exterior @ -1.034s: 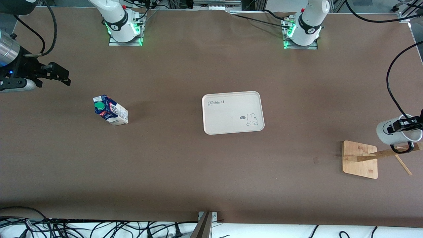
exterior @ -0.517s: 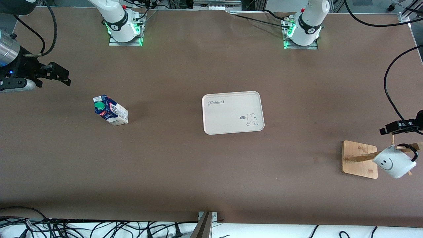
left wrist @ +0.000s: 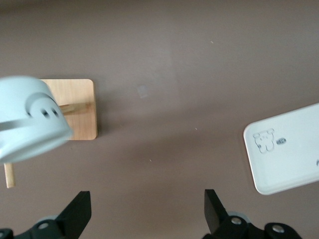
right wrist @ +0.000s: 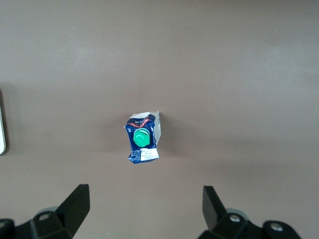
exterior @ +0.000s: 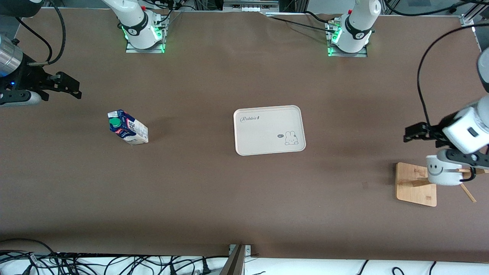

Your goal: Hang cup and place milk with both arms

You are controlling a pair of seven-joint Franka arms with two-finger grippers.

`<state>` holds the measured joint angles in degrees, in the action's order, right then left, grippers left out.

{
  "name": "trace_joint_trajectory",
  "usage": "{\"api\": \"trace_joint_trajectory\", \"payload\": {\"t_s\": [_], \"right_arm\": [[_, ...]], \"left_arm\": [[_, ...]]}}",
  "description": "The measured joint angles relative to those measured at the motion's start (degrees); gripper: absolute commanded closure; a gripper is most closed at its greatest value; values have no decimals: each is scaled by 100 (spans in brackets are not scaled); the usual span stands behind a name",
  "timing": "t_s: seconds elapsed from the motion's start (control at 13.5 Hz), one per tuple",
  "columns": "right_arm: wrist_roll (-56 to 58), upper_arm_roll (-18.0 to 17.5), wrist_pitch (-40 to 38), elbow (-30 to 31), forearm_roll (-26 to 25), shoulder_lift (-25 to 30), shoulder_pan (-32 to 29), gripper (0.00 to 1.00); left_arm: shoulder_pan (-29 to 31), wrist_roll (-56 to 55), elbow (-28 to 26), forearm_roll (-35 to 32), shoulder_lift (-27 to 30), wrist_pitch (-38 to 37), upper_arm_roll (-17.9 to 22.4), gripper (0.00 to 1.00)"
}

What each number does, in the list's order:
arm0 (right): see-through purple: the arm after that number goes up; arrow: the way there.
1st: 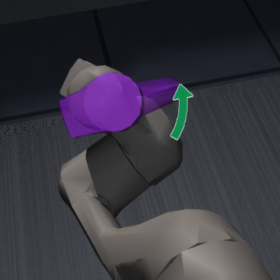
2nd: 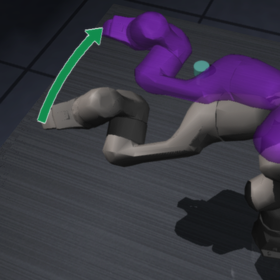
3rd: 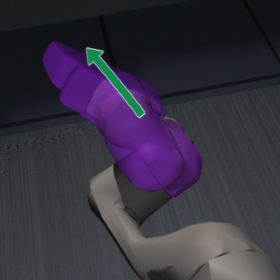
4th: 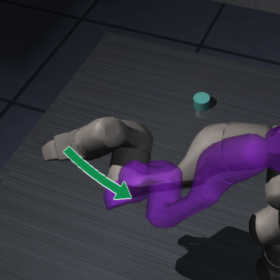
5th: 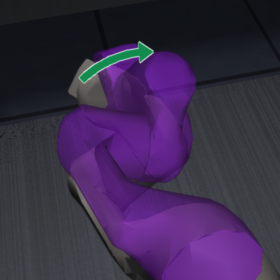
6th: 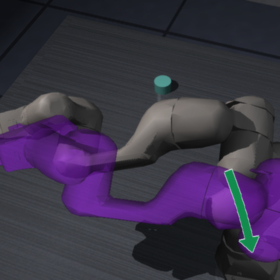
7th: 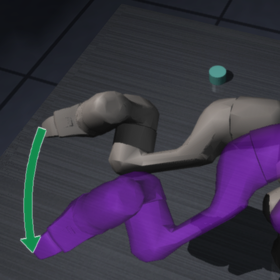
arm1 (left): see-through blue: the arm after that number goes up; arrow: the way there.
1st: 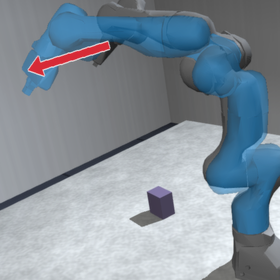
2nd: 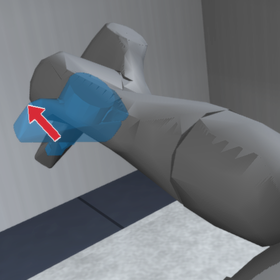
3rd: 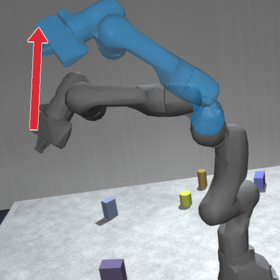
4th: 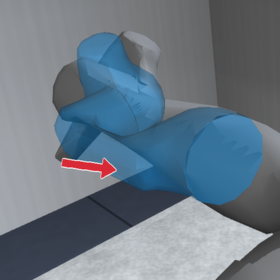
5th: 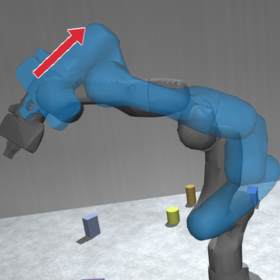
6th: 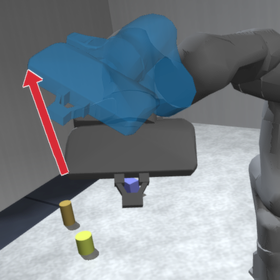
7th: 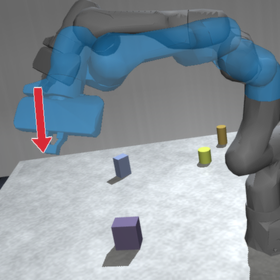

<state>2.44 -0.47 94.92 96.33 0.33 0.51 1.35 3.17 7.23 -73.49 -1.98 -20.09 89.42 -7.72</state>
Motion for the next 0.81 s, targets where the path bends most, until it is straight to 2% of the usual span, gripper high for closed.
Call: {"api": "trace_joint_trajectory", "payload": {"t_s": [0.3,0.37,0.59,0.67,0.81], "right_arm": [[0,0,0,-1,0,0,-1,0],[0,0,0,-1,0,0,-2,0],[0,0,0,-2,0,0,-3,0],[0,0,0,-2,0,0,-4,0],[0,0,0,-2,0,0,-4,0]], "left_arm": [[-147,28,-170,-24,281,-151,51,0],[-198,26,-456,-24,481,114,120,0],[-358,-361,-1968,-22,1488,1319,420,0],[-358,-491,-2348,-22,1764,1440,476,0],[-355,-718,-2767,-21,2069,1549,537,0]]}}
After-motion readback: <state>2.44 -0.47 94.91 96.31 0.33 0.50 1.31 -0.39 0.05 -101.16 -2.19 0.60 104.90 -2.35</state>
